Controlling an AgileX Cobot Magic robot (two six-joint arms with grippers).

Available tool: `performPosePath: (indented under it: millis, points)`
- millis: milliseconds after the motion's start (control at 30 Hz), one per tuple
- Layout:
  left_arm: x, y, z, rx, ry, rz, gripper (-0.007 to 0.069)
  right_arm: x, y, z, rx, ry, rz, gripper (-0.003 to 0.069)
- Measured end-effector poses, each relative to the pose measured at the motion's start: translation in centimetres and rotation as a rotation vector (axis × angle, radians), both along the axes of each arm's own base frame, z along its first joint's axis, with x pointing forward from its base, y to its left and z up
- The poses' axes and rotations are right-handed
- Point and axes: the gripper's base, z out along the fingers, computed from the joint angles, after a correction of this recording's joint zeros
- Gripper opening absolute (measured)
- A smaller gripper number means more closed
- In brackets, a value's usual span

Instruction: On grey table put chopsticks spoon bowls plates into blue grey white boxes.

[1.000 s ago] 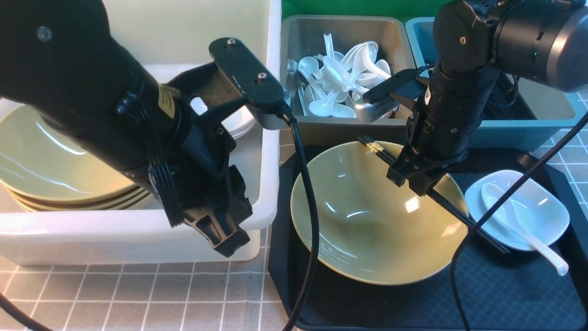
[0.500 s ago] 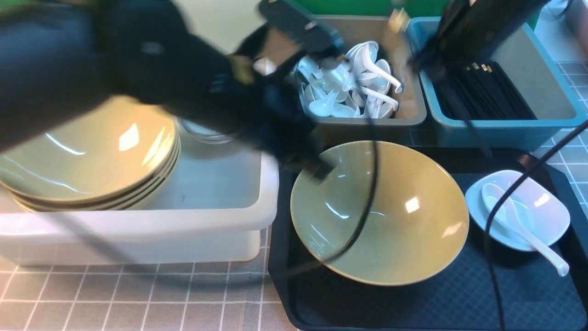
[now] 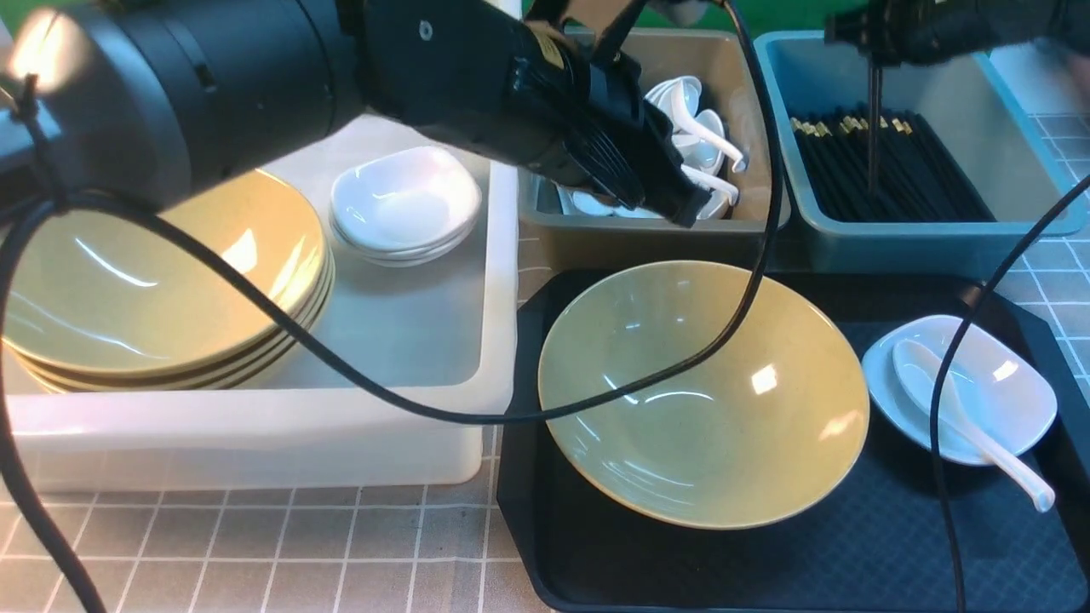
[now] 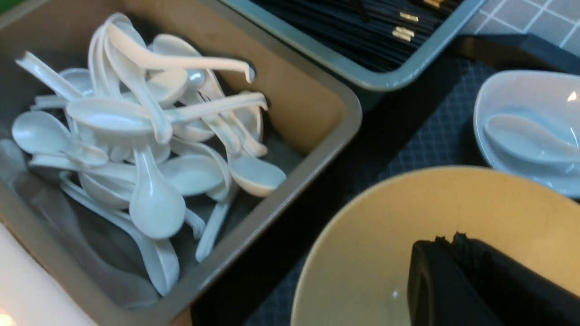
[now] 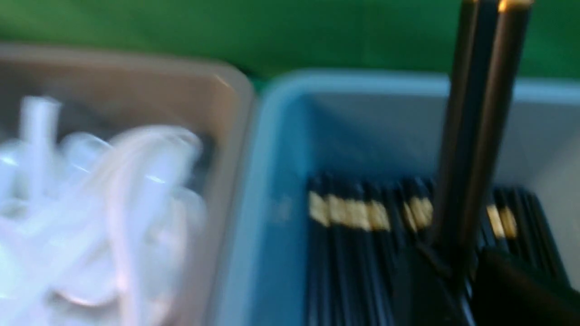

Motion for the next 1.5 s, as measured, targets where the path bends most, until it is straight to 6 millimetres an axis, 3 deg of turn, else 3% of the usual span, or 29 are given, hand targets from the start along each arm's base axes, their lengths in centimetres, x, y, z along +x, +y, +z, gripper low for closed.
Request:
performPosePath:
  millis: [67, 200, 300, 333, 500, 667, 800, 867, 933, 1033, 1200, 1500]
  points:
    - [-0.3, 0.1, 0.0, 0.014, 0.019, -0.009, -0.0011, 0.0, -0.3, -1.3, -0.008, 0.091, -0.008, 0.0281]
    - [-1.1, 0.6, 0.9, 0.021, 0.020, -0.024, -0.0011, -1.1, -0.4, -1.1, -0.032, 0.223, -0.001, 0.0394]
    - [-2.7, 1.7, 3.3, 0.014, -0.012, -0.046, -0.0011, -3.0, -0.5, 1.2, -0.092, 0.335, 0.047, 0.0463]
    - [-4.2, 2.7, 5.0, 0.010, -0.029, -0.062, -0.0011, -4.7, -0.7, 3.2, -0.128, 0.396, 0.080, 0.0479]
    - [-7.5, 5.0, 6.8, 0.016, -0.051, -0.090, -0.0011, -8.5, -0.9, 6.7, -0.172, 0.526, 0.139, 0.0481]
    - [-11.1, 7.7, 5.0, 0.045, -0.014, -0.096, -0.0011, -12.0, -0.6, 9.3, -0.160, 0.532, 0.210, 0.0468]
    - [-13.6, 9.6, 3.0, 0.060, 0.001, -0.092, -0.0011, -15.7, -0.6, 9.4, -0.146, 0.569, 0.233, 0.0456]
    - [-14.6, 10.4, 2.1, 0.056, -0.006, -0.087, -0.0011, -18.3, -0.8, 8.4, -0.149, 0.625, 0.244, 0.0451]
    - [-15.4, 11.0, 1.4, 0.034, -0.020, -0.078, -0.0011, -20.6, -1.0, 5.8, -0.147, 0.714, 0.253, 0.0450]
    - [-15.7, 11.2, 0.9, 0.012, -0.025, -0.068, -0.0011, -21.8, -1.1, 2.6, -0.142, 0.767, 0.255, 0.0451]
    - [-15.5, 11.0, 0.5, -0.007, -0.023, -0.059, -0.0011, -21.7, -1.0, -2.8, -0.139, 0.776, 0.259, 0.0451]
    - [-15.2, 10.9, 0.4, -0.010, -0.028, -0.053, -0.0011, -19.0, -0.8, -6.9, -0.135, 0.754, 0.247, 0.0451]
